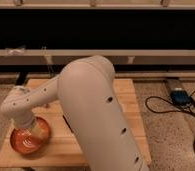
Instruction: Push the ceramic bowl across the table
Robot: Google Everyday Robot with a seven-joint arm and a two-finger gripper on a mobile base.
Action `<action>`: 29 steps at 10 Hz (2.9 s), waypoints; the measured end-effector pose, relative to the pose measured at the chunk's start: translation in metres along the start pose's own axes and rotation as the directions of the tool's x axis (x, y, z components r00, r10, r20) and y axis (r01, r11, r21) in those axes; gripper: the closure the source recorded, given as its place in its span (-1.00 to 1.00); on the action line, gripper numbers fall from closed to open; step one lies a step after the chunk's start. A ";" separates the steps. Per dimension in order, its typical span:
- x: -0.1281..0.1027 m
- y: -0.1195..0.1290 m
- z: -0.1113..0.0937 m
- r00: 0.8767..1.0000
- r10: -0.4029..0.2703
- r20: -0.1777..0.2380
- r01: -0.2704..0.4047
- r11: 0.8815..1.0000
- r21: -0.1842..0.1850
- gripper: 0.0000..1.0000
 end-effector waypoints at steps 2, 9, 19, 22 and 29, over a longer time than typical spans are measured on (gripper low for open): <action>-0.006 0.001 0.014 1.000 -0.007 0.011 0.007 1.000 -0.013 -0.60; 0.003 0.043 0.026 0.996 0.076 0.040 -0.074 0.996 -0.054 -0.60; 0.032 0.178 0.011 0.924 0.380 0.030 -0.380 0.925 -0.026 -0.60; 0.038 0.200 0.007 0.897 0.442 0.024 -0.441 0.897 -0.011 -0.60; 0.041 0.194 -0.061 0.915 0.403 -0.004 -0.399 0.907 0.133 -0.60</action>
